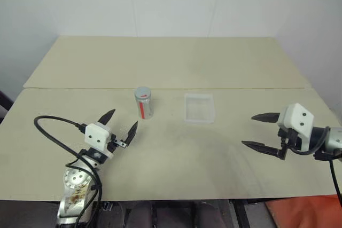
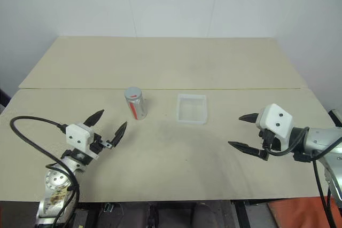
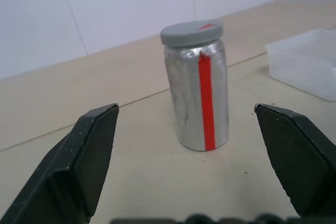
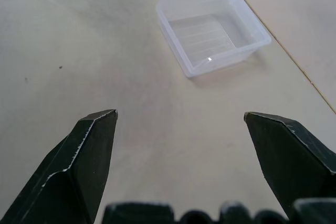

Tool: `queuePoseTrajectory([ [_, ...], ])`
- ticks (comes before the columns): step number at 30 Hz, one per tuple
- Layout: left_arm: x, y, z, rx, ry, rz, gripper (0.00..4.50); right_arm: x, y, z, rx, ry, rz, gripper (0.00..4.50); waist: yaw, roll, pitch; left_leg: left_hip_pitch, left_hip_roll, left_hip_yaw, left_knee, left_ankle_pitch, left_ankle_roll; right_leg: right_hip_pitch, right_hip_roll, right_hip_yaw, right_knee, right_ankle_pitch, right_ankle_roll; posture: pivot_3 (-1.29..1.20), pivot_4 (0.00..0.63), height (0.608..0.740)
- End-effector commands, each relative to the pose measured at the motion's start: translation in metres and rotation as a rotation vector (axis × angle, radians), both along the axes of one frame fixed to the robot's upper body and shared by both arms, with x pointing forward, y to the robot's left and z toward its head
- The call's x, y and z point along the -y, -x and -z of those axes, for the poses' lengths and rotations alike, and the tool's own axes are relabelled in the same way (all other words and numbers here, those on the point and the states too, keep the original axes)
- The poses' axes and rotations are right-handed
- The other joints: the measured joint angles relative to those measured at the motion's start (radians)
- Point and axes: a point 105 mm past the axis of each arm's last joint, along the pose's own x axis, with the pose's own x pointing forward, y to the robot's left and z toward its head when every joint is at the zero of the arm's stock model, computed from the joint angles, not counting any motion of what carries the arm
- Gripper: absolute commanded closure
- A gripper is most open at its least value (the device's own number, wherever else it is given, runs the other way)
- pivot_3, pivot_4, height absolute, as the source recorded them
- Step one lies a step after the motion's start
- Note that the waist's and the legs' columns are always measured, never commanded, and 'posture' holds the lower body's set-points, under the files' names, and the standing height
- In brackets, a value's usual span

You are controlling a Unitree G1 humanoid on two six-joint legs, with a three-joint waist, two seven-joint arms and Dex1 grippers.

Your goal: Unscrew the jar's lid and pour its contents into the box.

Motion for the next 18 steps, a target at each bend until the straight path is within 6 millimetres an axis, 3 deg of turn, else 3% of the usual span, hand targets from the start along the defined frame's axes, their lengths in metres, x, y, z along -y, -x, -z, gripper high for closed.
queuePoseTrajectory([
  [1,0.011,-0.01,-0.004,0.05,0.005,0.013,0.0,-0.014,0.001,-0.007,0.039,-0.023,-0.038,0.03,0.002,0.0,0.0,0.0,0.0,0.0,0.0,0.0,0.0,0.0,0.0,0.0,0.0,0.0,0.0,0.0,0.15,0.74],
  [6,0.025,-0.017,-0.001,0.06,0.01,0.039,0.0,-0.023,0.001,-0.006,0.041,-0.039,-0.057,0.03,0.0,0.0,0.0,-0.001,0.0,0.0,0.0,0.0,0.0,0.0,0.0,0.0,0.0,0.0,0.0,0.0,0.15,0.74],
  [18,0.041,-0.035,0.0,0.114,0.043,-0.037,0.0,-0.022,-0.002,-0.008,0.056,-0.037,-0.047,0.03,0.0,0.0,0.0,-0.001,0.0,0.0,0.0,0.0,0.0,0.0,0.0,-0.001,0.0,0.0,0.001,0.0,0.15,0.74],
])
